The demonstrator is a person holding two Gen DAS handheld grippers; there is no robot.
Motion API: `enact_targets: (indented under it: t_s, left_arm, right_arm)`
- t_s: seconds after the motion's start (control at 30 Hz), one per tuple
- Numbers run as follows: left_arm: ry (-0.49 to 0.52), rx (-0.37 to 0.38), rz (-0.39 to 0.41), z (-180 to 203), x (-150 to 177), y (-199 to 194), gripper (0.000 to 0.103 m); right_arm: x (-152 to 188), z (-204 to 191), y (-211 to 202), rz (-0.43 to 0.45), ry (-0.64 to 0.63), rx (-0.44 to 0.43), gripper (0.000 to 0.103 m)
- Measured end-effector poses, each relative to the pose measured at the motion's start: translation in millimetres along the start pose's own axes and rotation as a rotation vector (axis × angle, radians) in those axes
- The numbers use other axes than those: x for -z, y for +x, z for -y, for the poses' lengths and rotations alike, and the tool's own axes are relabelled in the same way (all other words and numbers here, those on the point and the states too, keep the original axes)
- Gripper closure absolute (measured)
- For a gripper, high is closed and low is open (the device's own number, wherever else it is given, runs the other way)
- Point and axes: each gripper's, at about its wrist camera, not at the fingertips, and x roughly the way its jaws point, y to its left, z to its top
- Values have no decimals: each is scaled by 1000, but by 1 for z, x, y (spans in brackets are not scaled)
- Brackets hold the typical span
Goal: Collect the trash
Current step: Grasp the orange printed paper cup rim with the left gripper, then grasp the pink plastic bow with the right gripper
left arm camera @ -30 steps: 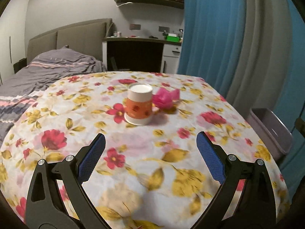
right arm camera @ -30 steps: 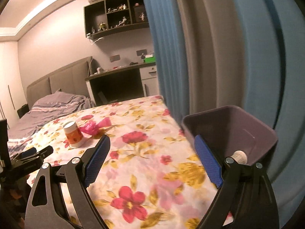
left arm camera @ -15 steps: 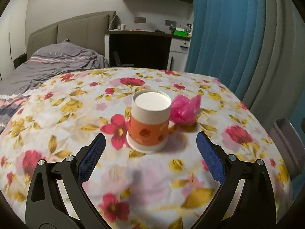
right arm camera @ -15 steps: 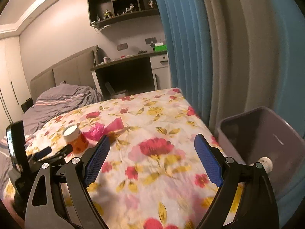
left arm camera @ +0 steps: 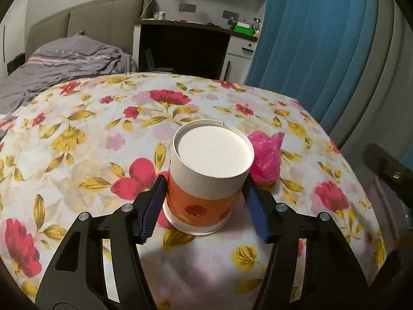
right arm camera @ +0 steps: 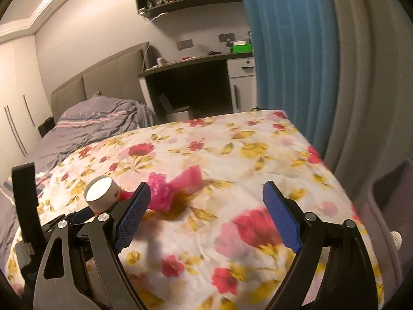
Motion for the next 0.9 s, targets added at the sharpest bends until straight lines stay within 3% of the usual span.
enact_targets:
  t_s: [0.43,0.57,0.7,0.9]
  left_arm:
    - [-82,-106,55,-62,9,-48,47]
    - [-107,-94,60,-67,8,-51,47]
    - [-84,-76,60,-60,9,-47,47]
    - [-78,-39,59,-57,10,-44,47]
  right_arm:
    - [18,-55,68,-142,-67,-23,29]
    - [18,-59,81,-191,-91,-1,40]
    - [20,-62,94,-239,-123,22,65]
    - [26,-67,93,-218,-156,63,75]
